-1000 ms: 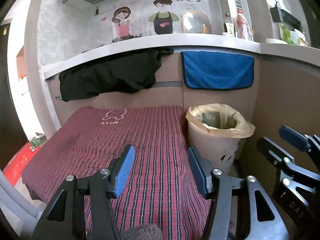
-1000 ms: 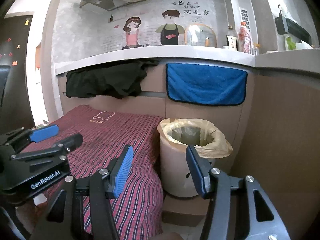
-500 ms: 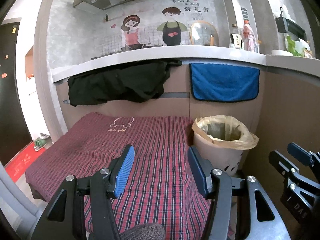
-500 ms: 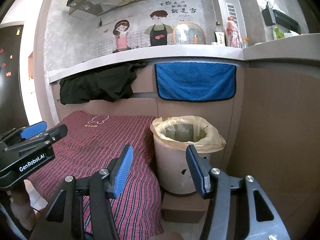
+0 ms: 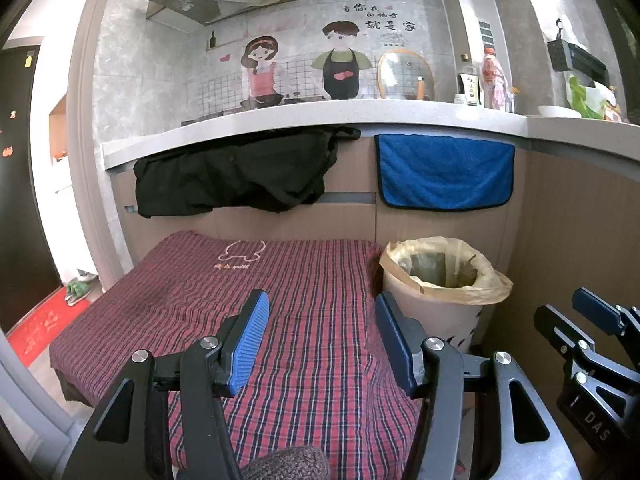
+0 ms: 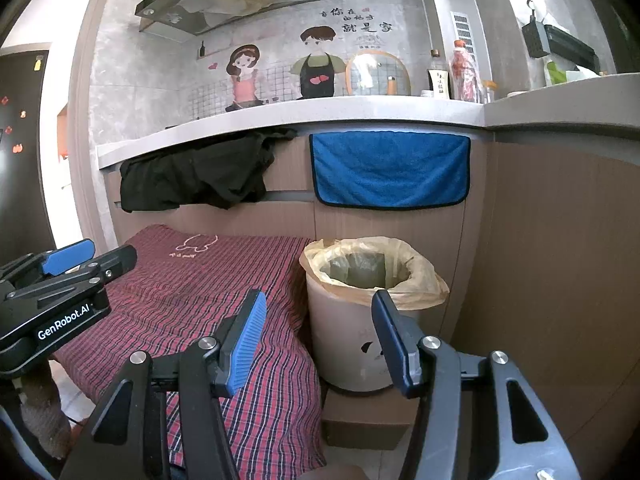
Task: Collect trash
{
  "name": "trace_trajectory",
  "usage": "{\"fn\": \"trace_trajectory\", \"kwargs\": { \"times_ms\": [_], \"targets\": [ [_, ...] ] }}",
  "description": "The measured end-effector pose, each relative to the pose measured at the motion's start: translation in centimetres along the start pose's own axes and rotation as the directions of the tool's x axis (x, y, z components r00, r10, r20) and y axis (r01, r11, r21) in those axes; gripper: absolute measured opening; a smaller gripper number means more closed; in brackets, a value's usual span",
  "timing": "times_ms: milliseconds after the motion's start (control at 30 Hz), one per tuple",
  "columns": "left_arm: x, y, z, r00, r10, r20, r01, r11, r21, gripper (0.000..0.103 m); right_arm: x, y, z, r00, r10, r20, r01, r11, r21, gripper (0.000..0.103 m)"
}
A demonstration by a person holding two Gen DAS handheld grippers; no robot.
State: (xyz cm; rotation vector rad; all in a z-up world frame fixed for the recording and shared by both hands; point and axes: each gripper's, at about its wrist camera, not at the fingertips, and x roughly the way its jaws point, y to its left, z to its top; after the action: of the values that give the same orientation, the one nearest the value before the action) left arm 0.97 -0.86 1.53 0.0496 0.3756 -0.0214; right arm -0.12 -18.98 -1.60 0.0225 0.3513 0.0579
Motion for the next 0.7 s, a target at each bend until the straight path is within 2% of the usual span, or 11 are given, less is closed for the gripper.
{"fn": "trace_trajectory", "kwargs": {
  "times_ms": [700],
  "targets": [
    [-0.05, -0.04, -0.13, 1.0, -0.009, -0.005, 0.009, 1.0, 0.0, 0.056, -0.08, -0.27, 0.02, 1.0, 0.002, -0.005, -0.002, 1.0, 0.004, 0.052]
  ]
}}
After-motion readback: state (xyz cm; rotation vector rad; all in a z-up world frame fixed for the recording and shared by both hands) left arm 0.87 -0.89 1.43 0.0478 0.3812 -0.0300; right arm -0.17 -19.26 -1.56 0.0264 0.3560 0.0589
